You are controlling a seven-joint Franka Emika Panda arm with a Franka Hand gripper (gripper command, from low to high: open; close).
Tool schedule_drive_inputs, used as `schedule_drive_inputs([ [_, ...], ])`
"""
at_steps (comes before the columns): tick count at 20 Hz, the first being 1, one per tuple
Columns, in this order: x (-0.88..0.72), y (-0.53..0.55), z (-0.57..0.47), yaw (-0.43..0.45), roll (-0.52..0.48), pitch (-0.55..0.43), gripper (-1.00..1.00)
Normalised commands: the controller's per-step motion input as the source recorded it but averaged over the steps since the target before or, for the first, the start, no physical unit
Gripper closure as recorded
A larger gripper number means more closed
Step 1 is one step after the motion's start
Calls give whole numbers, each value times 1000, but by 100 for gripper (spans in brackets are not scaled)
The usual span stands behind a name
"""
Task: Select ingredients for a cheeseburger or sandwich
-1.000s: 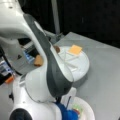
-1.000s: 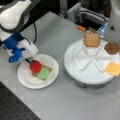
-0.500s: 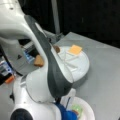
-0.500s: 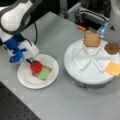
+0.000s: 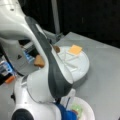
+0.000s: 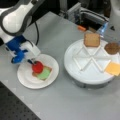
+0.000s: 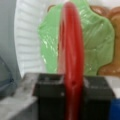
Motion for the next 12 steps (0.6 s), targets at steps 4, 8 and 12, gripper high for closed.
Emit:
schedule_drive_inputs([
  [4,-348,416,12,-125,-348,-156,100],
  [8,-342,408,-6,-128,-344,-172,100],
  [12,-348,369,12,-107,-346,-175,100],
])
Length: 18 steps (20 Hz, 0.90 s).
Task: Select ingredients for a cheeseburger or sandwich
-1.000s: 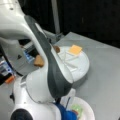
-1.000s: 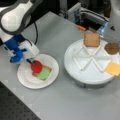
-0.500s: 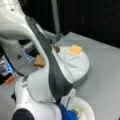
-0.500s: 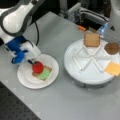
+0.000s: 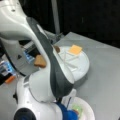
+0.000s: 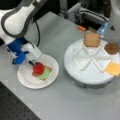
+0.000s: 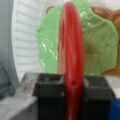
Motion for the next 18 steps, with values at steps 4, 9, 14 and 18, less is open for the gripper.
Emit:
schedule_drive_inputs([
  [4,-354,318,21,-84,-341,-185,100],
  [9,-360,327,2,-83,-334,-188,100],
  [14,-350,334,-19,-86,-331,-188,100],
  [18,-349,348,-2,-83,-331,-181,100],
])
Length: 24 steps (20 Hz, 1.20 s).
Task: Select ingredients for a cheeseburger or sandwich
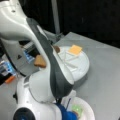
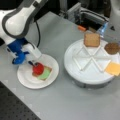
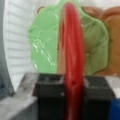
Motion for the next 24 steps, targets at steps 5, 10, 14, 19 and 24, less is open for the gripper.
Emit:
schedule_drive_inputs([
  [5,-346,358,3,-81,-328,-183,100],
  [10,-346,355,-1,-79,-324,-185,100],
  [14,-341,341,5,-78,-317,-179,-100],
  [19,-334,348,13,-81,-318,-175,-100],
  [24,-324,341,11,-79,-319,-181,-100],
])
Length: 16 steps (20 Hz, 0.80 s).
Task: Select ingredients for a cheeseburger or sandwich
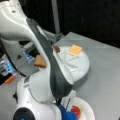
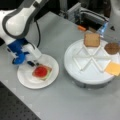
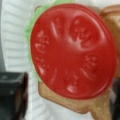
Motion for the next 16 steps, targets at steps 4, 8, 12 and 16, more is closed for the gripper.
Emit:
schedule_drive_inputs([
  [4,-322,306,22,-68,-323,-182,-100],
  [8,-338,291,54,-68,-319,-167,-100],
  [12,-395,320,130,-89,-343,-139,-100],
  [16,-578,407,251,-165,-402,-77,-100],
])
